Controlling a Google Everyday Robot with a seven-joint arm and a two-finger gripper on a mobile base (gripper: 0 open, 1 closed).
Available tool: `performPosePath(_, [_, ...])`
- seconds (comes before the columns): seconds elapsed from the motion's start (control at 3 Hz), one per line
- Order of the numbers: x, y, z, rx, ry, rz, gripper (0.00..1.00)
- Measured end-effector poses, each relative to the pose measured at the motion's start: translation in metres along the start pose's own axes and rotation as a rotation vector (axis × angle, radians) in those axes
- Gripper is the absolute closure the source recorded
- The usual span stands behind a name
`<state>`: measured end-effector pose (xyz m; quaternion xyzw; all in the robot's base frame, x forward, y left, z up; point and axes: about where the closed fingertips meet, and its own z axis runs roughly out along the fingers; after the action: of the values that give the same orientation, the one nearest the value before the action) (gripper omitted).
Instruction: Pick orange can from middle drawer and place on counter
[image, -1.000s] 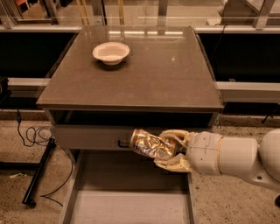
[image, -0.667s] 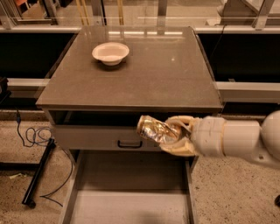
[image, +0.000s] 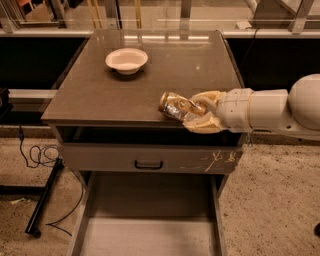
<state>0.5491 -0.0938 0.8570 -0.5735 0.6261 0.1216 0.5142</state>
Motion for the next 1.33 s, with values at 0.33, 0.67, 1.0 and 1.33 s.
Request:
performPosePath(0.33, [-0.006, -0.002, 0.007, -0.008, -0.004, -0.009, 1.00])
performPosePath(0.67, [-0.016, -0.017, 0.022, -0.025, -0.009, -0.028, 1.00])
performPosePath(1.0, [-0.033, -0.046, 0.050, -0.057, -0.019, -0.054, 1.00])
performPosePath(1.33, [-0.025, -0.083, 0.086, -0.103, -0.016, -0.035, 1.00])
